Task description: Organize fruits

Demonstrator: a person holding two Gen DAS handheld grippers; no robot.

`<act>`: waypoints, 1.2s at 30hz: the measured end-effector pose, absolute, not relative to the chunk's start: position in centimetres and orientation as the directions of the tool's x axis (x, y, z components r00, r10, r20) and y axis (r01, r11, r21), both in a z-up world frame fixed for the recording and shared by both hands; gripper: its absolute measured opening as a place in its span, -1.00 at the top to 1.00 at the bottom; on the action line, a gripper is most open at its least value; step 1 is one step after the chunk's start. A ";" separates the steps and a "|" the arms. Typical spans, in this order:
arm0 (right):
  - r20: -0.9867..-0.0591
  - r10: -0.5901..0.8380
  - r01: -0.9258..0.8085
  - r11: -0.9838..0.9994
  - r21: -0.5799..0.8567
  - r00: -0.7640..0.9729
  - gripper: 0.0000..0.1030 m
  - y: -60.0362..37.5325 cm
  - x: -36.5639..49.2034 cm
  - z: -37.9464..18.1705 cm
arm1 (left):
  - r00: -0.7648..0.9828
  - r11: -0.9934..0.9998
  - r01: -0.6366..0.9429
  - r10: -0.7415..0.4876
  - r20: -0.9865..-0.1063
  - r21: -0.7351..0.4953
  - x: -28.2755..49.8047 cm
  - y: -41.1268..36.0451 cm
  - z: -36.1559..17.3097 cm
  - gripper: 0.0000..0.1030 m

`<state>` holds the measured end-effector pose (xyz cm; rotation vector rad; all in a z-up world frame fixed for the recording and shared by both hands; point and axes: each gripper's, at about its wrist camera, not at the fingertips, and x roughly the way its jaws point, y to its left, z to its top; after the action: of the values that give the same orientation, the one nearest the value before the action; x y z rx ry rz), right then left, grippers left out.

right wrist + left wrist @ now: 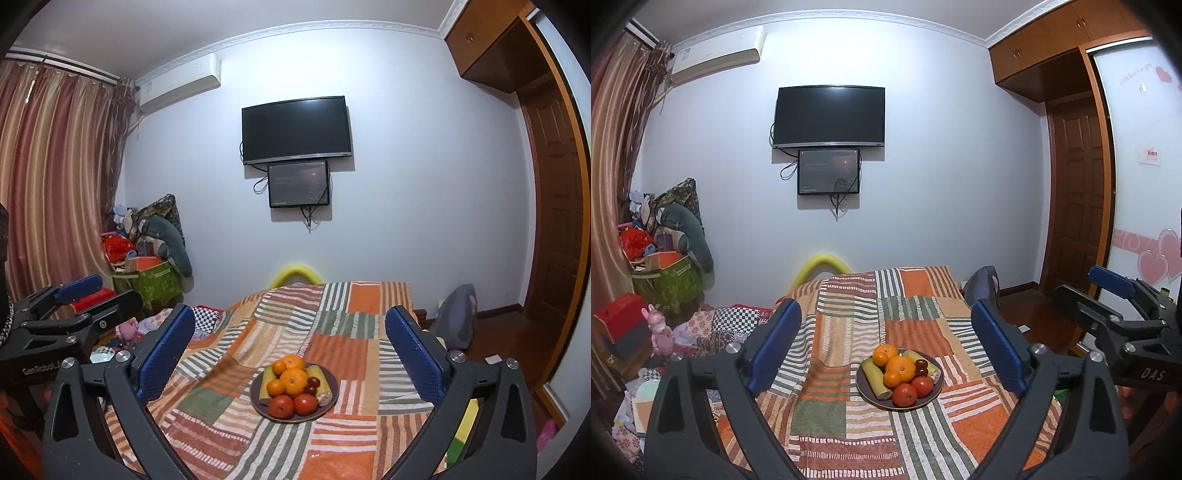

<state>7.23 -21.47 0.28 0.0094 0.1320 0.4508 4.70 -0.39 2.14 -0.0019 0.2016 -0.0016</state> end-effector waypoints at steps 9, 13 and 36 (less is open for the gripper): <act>-0.128 0.430 -0.431 0.902 0.028 0.894 -1.00 -21.3 6.7 0.3 | 0.978 1.000 0.013 -0.015 -0.208 -0.010 4.9 -0.2 1.9 -0.85; -0.130 0.430 -0.430 0.902 0.028 0.894 -1.00 -21.3 6.7 0.3 | 0.978 1.000 0.015 -0.018 -0.208 -0.013 4.9 -0.3 1.9 -0.85; -0.126 0.422 -0.422 0.906 0.029 0.898 -1.00 -21.5 6.6 0.7 | 0.978 0.999 0.026 -0.031 -0.208 -0.026 5.2 -0.2 1.6 -0.89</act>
<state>6.64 -21.47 0.66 0.0008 0.1306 0.4368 5.24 -0.23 1.55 -0.0232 0.2103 -0.0291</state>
